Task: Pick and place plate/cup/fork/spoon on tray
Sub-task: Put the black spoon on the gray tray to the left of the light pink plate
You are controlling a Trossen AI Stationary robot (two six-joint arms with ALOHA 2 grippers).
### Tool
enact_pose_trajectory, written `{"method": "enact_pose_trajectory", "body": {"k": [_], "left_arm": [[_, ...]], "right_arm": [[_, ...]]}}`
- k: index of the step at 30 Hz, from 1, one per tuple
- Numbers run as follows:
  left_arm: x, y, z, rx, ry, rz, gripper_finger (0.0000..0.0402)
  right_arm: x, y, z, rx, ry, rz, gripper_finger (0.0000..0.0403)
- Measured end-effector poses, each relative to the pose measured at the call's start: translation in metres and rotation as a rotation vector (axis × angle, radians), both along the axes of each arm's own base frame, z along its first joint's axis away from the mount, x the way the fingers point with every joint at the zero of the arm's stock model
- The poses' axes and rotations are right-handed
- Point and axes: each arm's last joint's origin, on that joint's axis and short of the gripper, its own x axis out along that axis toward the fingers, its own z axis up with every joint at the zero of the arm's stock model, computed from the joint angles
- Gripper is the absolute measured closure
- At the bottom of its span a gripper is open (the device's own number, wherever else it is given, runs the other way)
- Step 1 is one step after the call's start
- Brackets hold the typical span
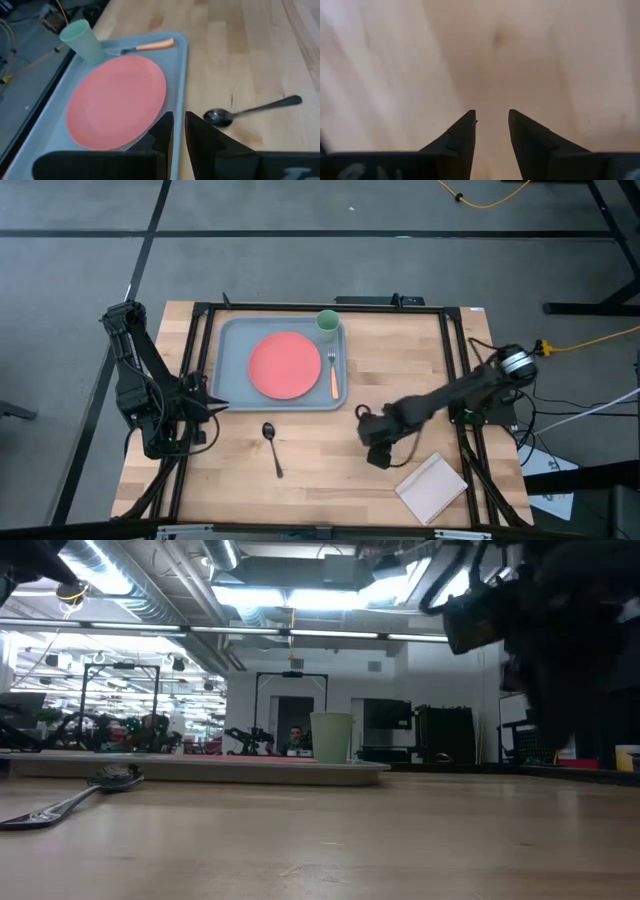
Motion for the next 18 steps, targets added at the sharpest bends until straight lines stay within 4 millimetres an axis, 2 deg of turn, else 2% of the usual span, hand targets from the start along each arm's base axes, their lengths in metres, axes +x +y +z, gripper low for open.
{"method": "enact_pose_trajectory", "body": {"k": [2, 4, 8, 14, 18], "left_arm": [[0.0, 0.0, 0.0, 0.009, -0.016, 0.003, 0.036], [0.001, 0.0, 0.001, 0.016, -0.045, 0.012, 0.036], [0.002, 0.002, 0.003, 0.012, -0.133, 0.058, 0.036], [0.005, 0.005, 0.006, -0.03, -0.252, 0.146, 0.036], [0.011, 0.013, 0.009, 0.047, -0.363, 0.23, 0.036]], "right_arm": [[-0.008, 0.004, -0.004, -0.034, -0.173, -0.021, 0.0281], [-0.015, 0.008, -0.007, -0.077, -0.351, 0.032, 0.0281], [-0.03, 0.007, -0.011, -0.144, -0.616, 0.275, 0.0281], [-0.059, -0.01, -0.009, -0.135, -0.689, 0.396, 0.0281], [-0.079, -0.018, 0.0, -0.005, -0.638, 0.525, 0.0281]]}}
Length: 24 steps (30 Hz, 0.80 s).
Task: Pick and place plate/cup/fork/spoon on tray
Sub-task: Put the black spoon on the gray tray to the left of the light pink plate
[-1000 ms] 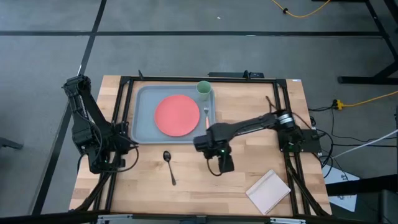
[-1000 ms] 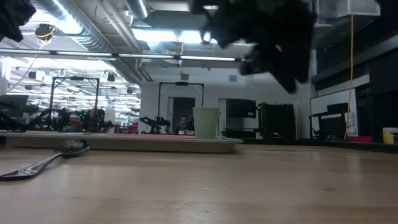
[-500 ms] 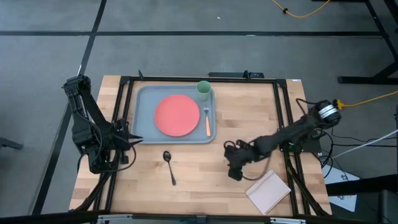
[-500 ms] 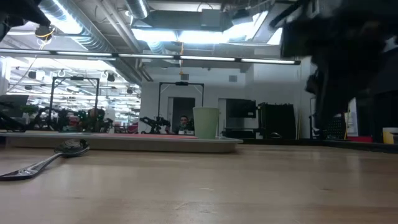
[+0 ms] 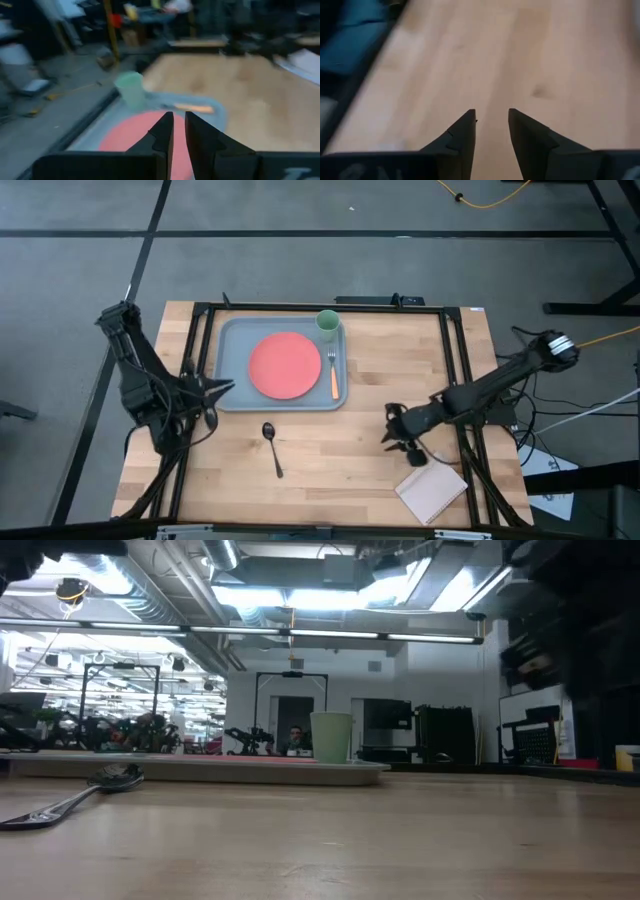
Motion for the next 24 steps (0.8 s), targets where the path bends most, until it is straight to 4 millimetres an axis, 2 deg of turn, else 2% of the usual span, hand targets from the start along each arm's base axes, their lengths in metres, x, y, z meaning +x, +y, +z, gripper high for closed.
{"method": "enact_pose_trajectory", "body": {"k": [3, 7, 10, 16, 24], "left_arm": [[0.009, 0.01, 0.0, -0.003, -0.002, 0.104, 0.036], [0.02, 0.024, -0.002, -0.031, 0.048, 0.242, 0.036], [0.024, 0.034, -0.002, -0.047, 0.077, 0.315, 0.036], [0.028, 0.043, -0.004, -0.016, 0.15, 0.372, 0.036], [0.035, 0.044, -0.005, -0.044, 0.126, 0.408, 0.036]], "right_arm": [[-0.01, -0.003, 0.014, 0.12, 0.024, 0.024, 0.0281], [-0.019, -0.003, 0.031, 0.331, 0.052, -0.07, 0.0281], [-0.021, -0.002, 0.041, 0.395, 0.0, -0.114, 0.0281], [-0.017, 0.003, 0.052, 0.242, -0.252, -0.073, 0.0281], [-0.016, 0.002, 0.053, -0.03, -0.41, -0.103, 0.0281]]}}
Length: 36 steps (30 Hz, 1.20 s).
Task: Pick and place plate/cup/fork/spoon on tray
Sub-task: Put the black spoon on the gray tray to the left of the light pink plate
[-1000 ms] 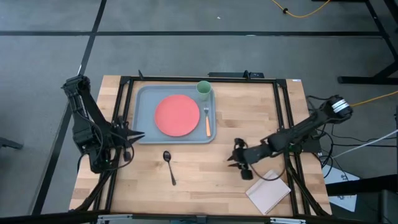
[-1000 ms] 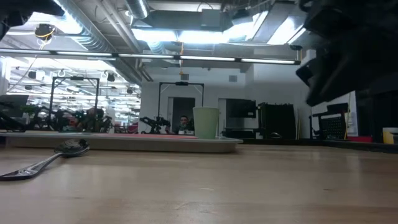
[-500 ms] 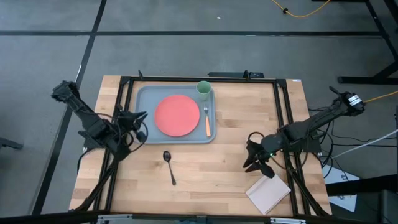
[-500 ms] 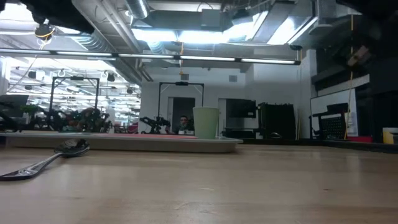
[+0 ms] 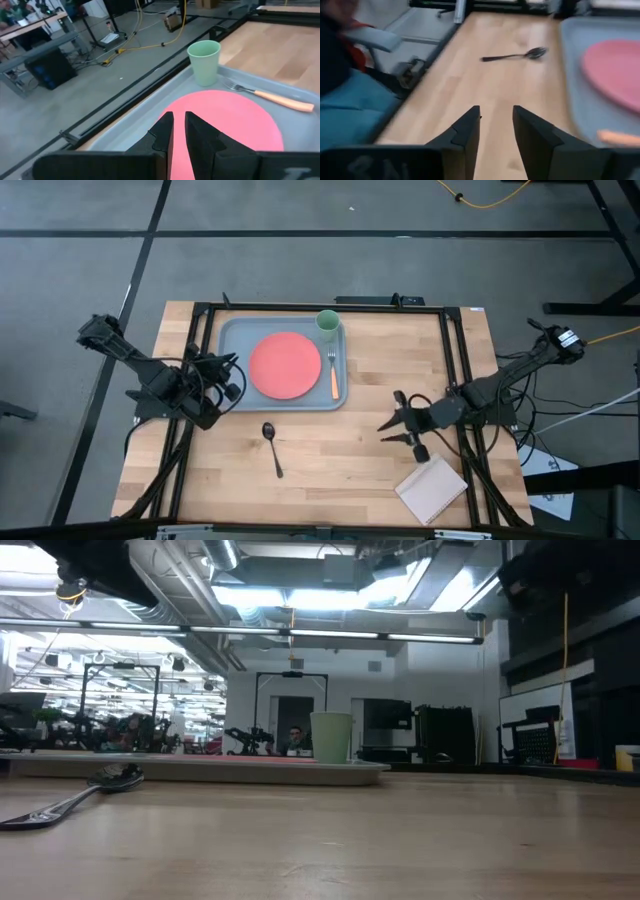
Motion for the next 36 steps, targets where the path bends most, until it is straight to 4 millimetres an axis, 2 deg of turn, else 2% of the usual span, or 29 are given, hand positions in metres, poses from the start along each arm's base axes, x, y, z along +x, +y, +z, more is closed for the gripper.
{"method": "enact_pose_trajectory", "body": {"k": [5, 11, 14, 18, 25, 29, 36], "left_arm": [[0.003, -0.002, 0.001, -0.023, -0.049, 0.002, 0.036], [0.006, -0.003, 0.003, -0.022, -0.094, 0.009, 0.036], [0.006, -0.003, 0.002, -0.027, -0.085, 0.004, 0.036], [0.006, -0.005, 0.0, -0.141, -0.043, -0.02, 0.036], [0.006, -0.009, -0.006, -0.342, 0.088, -0.084, 0.036], [0.005, -0.011, -0.008, -0.42, 0.139, -0.109, 0.036], [0.005, -0.012, -0.009, -0.464, 0.169, -0.124, 0.036]], "right_arm": [[0.001, -0.003, -0.004, -0.126, -0.067, -0.006, 0.0281], [-0.014, -0.011, -0.049, -0.039, -0.175, 0.005, 0.0281], [-0.024, -0.017, -0.06, 0.055, -0.247, -0.015, 0.0281], [-0.034, -0.022, -0.07, 0.101, -0.248, -0.027, 0.0281], [-0.049, -0.031, -0.092, 0.081, -0.204, -0.028, 0.0281], [-0.051, -0.032, -0.095, 0.118, -0.178, -0.044, 0.0281], [-0.052, -0.031, -0.094, 0.06, -0.203, -0.034, 0.0281]]}}
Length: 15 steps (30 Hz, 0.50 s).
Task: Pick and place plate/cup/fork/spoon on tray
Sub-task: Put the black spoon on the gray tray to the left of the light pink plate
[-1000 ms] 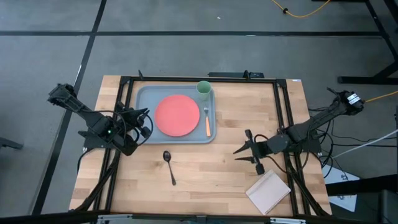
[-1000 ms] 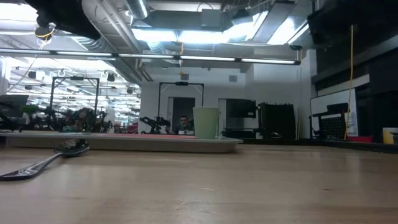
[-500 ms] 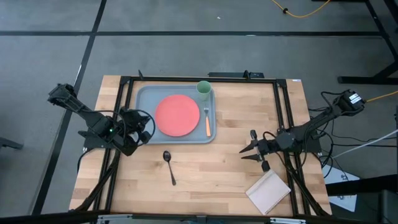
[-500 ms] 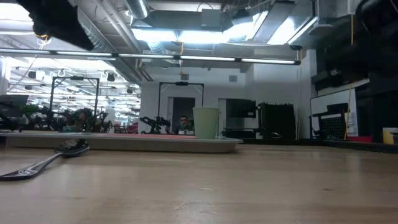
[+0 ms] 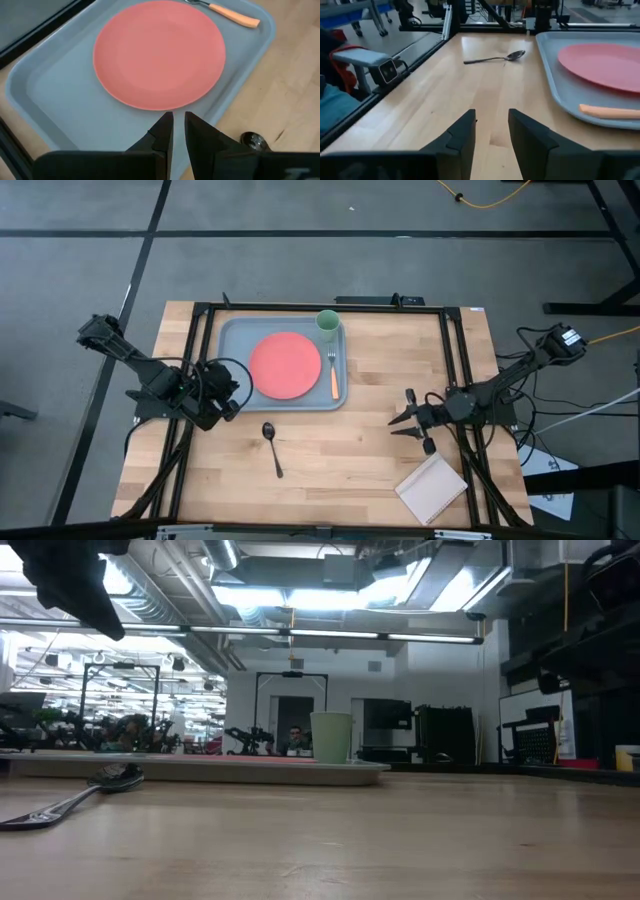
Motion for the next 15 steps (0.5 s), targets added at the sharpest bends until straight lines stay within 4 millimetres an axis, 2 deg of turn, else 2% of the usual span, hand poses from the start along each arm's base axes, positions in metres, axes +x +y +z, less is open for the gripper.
{"method": "enact_pose_trajectory", "body": {"k": [9, 15], "left_arm": [[0.0, 0.0, 0.0, -0.001, 0.0, 0.0, 0.036], [0.0, 0.0, 0.0, -0.001, 0.0, 0.0, 0.036]], "right_arm": [[-0.006, -0.004, 0.011, -0.037, -0.081, 0.005, 0.0281], [-0.009, -0.018, 0.015, -0.104, -0.096, -0.068, 0.0281]]}}
